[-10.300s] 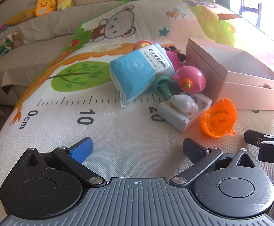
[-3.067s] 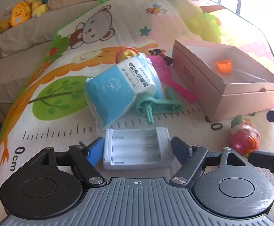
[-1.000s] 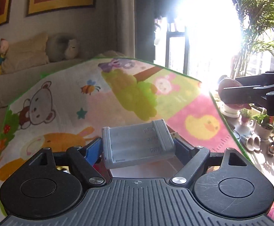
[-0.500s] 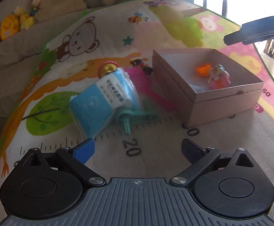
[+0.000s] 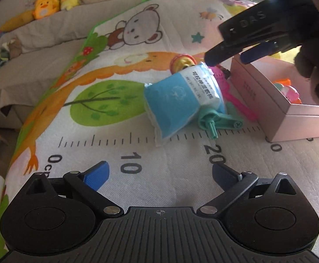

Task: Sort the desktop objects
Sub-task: 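Place the piggy toy and white charger into the pink box, then grasp the teal toy with the right gripper while the left gripper grasps the blue wipe pack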

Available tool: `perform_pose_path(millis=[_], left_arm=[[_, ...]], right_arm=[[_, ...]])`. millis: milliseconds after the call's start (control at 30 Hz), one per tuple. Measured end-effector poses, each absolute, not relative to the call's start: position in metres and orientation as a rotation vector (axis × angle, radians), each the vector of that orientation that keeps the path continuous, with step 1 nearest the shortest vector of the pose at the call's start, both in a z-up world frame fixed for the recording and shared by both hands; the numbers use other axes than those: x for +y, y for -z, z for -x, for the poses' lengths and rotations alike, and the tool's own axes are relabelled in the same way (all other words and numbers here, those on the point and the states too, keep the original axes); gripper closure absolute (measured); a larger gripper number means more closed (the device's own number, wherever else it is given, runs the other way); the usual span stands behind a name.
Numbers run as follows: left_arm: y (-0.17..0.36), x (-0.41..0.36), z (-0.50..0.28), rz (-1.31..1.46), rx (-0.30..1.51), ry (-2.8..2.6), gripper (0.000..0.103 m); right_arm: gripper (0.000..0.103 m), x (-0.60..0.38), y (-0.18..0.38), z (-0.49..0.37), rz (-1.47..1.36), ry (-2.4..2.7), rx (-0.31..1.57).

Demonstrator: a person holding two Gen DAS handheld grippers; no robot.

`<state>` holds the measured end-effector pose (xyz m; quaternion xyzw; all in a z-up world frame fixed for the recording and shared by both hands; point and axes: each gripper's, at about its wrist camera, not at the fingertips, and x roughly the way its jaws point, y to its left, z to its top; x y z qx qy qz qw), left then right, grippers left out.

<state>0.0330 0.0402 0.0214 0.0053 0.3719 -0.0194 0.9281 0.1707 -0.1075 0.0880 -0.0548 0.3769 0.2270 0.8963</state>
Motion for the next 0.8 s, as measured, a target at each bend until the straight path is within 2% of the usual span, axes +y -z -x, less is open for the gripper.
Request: perform_pose_path(millis=[200,300,367,567,733,800], left_arm=[[-0.022,0.052,-0.026,-0.007,0.742,0.051,0.000],[-0.021,0.058,-0.019,-0.005,0.729,0.071,0.000],[-0.020,0.060,-0.015,0.002,0.725,0.081,0.000],[-0.016,0.062,-0.014,0.034,0.725,0.088,0.000],[-0.017,0.061,-0.014,0.018,0.728,0.081,0.000],[-0.019,0.062,-0.013,0.014,0.726,0.073,0.000]], right_arm=[[0.031,-0.068,-0.061,-0.198,0.056,-0.511,0.874],[0.034,-0.053,-0.061,-0.187,0.023,-0.753,0.974],[0.034,-0.053,-0.068,-0.170,0.015,-0.809,0.954],[0.034,-0.064,-0.067,-0.142,0.211,-0.531,0.857],[0.048,-0.075,-0.049,-0.142,0.217,-0.518,0.887],[0.065,-0.074,-0.041,-0.141,0.228,-0.525,0.883]])
